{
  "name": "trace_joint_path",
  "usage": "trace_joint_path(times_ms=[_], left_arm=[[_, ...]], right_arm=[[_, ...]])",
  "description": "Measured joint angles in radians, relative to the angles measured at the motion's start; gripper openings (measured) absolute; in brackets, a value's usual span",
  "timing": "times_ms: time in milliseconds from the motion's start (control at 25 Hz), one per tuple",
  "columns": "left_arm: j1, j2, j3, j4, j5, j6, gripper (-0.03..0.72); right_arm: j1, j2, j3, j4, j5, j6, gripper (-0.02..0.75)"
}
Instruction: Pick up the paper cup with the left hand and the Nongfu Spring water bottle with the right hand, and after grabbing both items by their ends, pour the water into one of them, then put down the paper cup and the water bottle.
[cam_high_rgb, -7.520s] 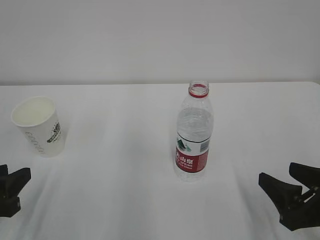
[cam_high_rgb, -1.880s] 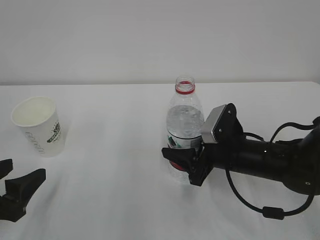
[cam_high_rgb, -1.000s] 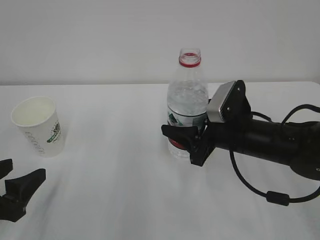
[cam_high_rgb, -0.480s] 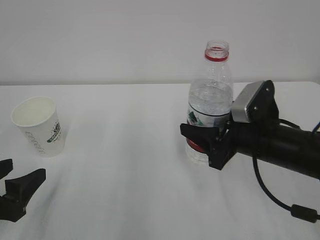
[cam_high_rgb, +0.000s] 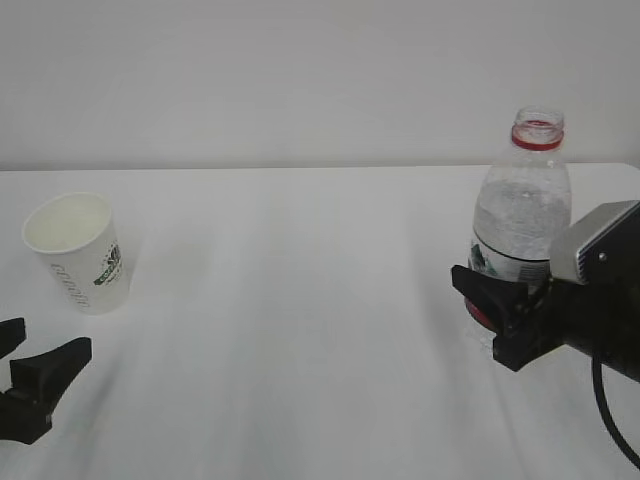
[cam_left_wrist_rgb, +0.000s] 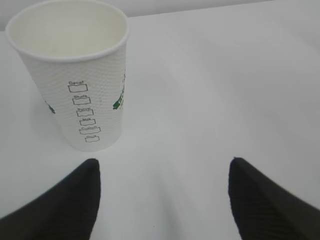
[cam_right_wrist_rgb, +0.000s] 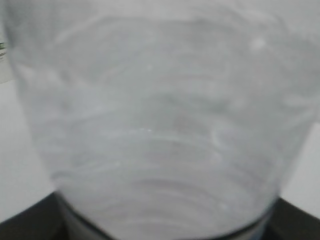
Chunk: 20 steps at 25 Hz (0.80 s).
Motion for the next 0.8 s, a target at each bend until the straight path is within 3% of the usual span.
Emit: trace_joint_path(times_ms=[440,800], left_arm=[[0.000,0.000,0.000,-0.002,0.000,0.000,0.579],[0.000,0.000,0.000,-0.094,0.000,0.028,0.579]], right_arm=[[-0.002,-0.061,0.028,0.071,0.000,-0.010,0.475],[-0.002,-0.061,0.028,0.076,0.000,-0.010,0.475]])
